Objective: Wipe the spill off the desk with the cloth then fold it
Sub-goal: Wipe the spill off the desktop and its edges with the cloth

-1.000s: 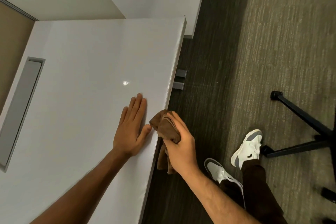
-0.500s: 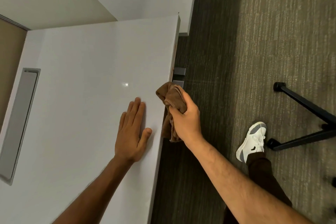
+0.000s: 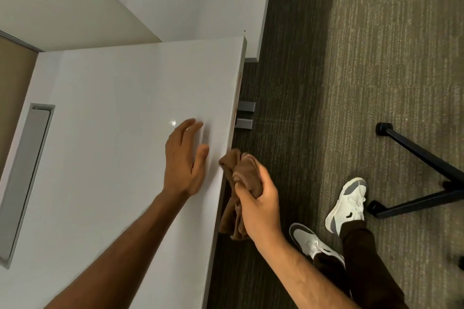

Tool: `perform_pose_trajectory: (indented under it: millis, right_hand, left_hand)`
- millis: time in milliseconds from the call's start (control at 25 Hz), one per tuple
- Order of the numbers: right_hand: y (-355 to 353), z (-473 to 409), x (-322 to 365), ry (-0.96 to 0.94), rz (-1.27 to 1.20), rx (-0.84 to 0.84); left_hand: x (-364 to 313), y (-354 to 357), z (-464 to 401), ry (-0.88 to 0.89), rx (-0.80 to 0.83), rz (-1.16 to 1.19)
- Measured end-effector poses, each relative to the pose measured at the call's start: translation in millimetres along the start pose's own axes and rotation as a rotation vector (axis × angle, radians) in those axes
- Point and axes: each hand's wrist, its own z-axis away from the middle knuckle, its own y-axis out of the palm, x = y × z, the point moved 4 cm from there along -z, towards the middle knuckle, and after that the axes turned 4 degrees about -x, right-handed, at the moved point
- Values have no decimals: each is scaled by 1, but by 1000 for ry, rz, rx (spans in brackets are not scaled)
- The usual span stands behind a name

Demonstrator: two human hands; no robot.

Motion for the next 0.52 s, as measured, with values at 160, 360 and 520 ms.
perform_pose_trajectory:
  millis: [160, 360, 520]
  right_hand:
    - [20, -25, 17, -81, 41, -36]
    - [37, -20, 12, -138, 89, -40]
    - [35, -39, 16, -151, 86, -57]
  left_hand:
    - [-11, 13, -43, -25, 3, 6]
    - [-9, 29, -63, 1, 143, -27]
    - [-6, 33, -65, 21, 189, -115]
